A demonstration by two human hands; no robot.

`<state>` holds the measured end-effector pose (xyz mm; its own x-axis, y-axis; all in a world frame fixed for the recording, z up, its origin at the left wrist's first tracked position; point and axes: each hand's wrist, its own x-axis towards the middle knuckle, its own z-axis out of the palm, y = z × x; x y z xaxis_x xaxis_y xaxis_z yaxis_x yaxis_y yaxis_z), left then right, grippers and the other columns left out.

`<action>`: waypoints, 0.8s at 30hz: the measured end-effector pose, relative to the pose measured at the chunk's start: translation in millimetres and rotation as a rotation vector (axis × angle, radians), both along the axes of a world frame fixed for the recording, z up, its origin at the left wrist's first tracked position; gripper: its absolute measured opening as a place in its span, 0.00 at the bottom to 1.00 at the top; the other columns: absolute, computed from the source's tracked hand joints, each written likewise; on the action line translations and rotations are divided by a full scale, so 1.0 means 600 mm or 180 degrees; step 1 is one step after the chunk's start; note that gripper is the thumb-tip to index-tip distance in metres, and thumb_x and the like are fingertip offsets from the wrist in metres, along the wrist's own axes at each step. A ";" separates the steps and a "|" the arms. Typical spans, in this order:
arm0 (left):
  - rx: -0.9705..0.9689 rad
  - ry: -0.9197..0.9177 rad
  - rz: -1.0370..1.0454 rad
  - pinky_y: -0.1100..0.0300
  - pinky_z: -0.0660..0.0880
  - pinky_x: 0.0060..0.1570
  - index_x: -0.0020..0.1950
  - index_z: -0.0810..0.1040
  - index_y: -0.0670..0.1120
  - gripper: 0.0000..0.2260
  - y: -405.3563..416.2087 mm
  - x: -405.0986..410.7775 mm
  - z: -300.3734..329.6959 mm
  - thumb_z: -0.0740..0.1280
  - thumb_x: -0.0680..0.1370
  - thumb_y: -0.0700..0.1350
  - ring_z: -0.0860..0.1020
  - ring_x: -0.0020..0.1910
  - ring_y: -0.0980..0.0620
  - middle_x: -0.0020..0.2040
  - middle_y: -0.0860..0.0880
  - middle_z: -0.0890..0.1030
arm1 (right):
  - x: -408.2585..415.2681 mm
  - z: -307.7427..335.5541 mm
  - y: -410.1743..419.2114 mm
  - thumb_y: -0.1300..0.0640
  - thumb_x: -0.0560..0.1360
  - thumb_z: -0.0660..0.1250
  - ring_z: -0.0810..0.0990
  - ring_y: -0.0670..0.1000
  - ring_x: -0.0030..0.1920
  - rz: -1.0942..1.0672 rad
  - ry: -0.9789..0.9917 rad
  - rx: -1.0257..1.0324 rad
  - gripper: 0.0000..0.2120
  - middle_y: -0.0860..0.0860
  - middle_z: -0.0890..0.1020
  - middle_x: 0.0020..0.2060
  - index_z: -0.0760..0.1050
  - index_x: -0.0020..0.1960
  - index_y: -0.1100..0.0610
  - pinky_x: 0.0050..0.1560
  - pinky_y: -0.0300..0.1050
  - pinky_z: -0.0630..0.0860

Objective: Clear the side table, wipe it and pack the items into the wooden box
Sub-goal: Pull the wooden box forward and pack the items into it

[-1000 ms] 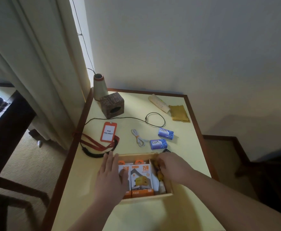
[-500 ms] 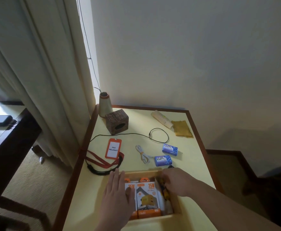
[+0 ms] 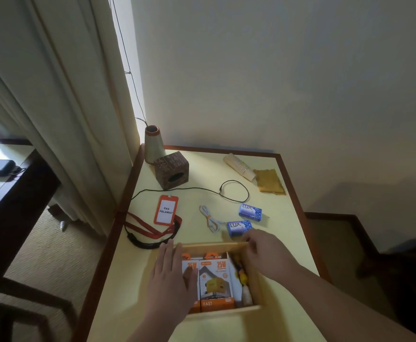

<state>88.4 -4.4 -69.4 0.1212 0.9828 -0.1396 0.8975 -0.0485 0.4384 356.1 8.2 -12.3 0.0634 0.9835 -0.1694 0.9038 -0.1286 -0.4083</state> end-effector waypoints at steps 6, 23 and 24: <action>0.0005 0.0033 -0.0021 0.54 0.41 0.77 0.86 0.44 0.54 0.35 -0.006 -0.001 -0.003 0.48 0.83 0.68 0.33 0.82 0.53 0.85 0.54 0.39 | 0.042 -0.018 -0.002 0.55 0.78 0.67 0.79 0.43 0.47 0.0110 0.0111 -0.0096 0.12 0.40 0.80 0.46 0.78 0.60 0.45 0.50 0.41 0.79; 0.0113 -0.0270 0.0319 0.53 0.53 0.81 0.85 0.55 0.54 0.29 -0.021 0.001 0.004 0.59 0.85 0.56 0.42 0.81 0.61 0.85 0.58 0.51 | 0.110 -0.038 0.033 0.45 0.82 0.65 0.77 0.42 0.59 0.1021 0.0240 0.0035 0.16 0.40 0.74 0.59 0.73 0.69 0.42 0.58 0.43 0.77; 0.0113 -0.0249 0.0308 0.52 0.55 0.81 0.85 0.56 0.53 0.30 -0.021 0.002 0.003 0.59 0.84 0.56 0.43 0.82 0.60 0.85 0.58 0.51 | 0.118 -0.041 0.043 0.46 0.82 0.65 0.77 0.43 0.61 0.0963 0.0201 0.0036 0.17 0.41 0.75 0.61 0.72 0.70 0.43 0.60 0.43 0.76</action>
